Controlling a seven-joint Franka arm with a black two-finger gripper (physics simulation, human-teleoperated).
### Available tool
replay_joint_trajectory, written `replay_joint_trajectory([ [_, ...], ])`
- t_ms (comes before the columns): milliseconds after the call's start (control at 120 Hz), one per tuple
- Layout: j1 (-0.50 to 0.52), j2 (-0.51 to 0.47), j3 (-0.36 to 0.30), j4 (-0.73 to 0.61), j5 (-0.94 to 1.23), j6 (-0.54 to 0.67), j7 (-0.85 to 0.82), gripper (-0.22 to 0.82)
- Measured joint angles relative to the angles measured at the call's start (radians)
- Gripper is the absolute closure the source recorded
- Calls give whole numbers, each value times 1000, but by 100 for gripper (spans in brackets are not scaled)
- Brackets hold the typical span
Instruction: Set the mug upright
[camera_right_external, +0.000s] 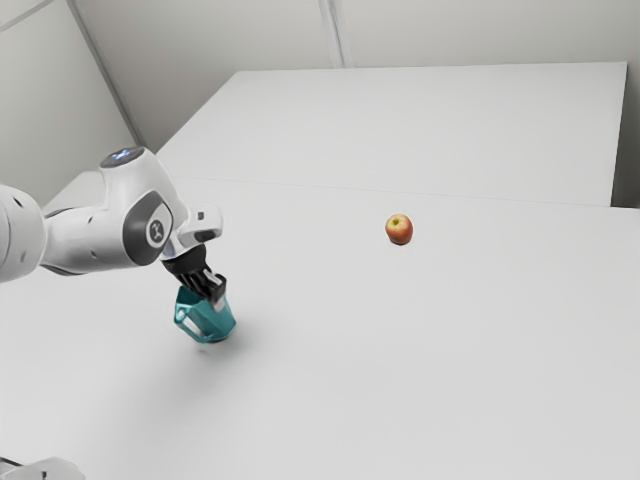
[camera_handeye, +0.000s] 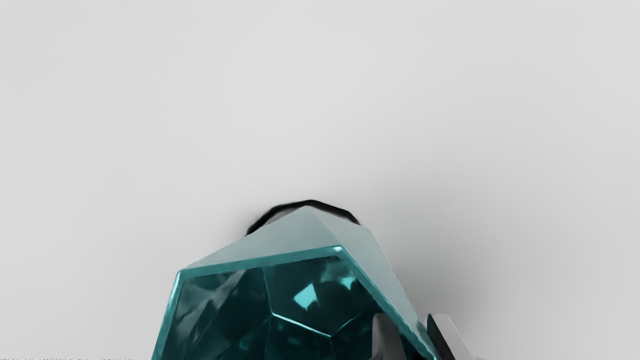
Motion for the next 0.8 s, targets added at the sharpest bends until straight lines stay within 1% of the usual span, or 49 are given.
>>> replay_joint_trajectory([
  [100,0,-2,-9,-3,-5,-1,-12,44],
  [150,0,-3,-11,-3,-6,-1,-17,35],
  [217,0,-5,-13,-3,-7,-2,-24,26],
  [300,-1,-17,-18,2,-7,-9,-30,17],
  [400,-1,-55,-19,29,-7,-44,-38,11],
  [533,-1,-110,-11,121,-8,-155,-46,6],
  [592,3,-115,-6,188,-8,-220,-50,4],
  [675,25,-94,-4,308,-8,-320,-60,3],
  [800,32,-87,-3,454,-7,-427,-77,2],
])
